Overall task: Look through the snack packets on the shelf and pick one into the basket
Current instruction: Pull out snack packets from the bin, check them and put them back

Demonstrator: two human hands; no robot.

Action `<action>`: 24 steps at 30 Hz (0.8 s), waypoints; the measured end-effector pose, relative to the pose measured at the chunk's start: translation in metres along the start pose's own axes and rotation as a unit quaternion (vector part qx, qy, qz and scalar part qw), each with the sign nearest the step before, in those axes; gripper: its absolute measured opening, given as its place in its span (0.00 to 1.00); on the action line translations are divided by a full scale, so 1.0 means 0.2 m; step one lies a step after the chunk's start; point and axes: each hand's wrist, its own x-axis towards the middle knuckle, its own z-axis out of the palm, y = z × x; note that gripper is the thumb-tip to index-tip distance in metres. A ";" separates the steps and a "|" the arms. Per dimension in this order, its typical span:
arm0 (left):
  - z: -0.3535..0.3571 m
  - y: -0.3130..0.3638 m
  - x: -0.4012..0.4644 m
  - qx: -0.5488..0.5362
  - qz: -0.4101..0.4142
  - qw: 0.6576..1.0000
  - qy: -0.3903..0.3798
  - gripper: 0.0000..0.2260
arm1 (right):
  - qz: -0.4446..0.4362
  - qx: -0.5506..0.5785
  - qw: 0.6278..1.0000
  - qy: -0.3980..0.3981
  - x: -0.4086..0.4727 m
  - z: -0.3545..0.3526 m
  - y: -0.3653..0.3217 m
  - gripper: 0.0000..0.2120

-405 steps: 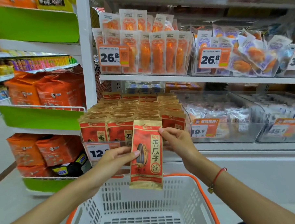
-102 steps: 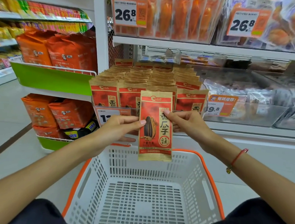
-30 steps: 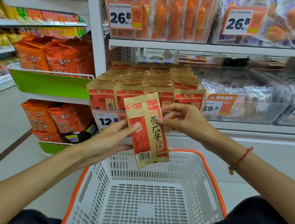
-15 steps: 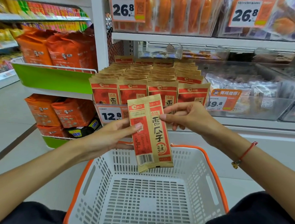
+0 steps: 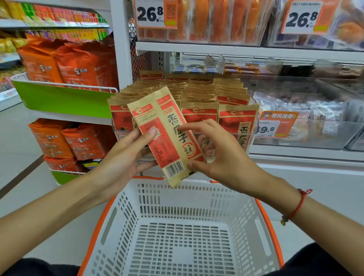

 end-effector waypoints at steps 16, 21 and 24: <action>0.20 0.06 -0.02 0.093 0.097 0.991 -0.007 0.24 | 0.115 0.263 0.954 -0.086 0.00 -0.20 0.00 0.32; 0.25 0.23 0.13 0.134 0.118 0.984 -0.012 0.26 | 0.118 0.304 0.939 -0.110 0.05 -0.38 0.04 0.31; 0.27 0.34 0.22 0.155 0.153 0.975 -0.034 0.22 | 0.114 0.303 0.940 -0.113 0.12 -0.50 0.03 0.31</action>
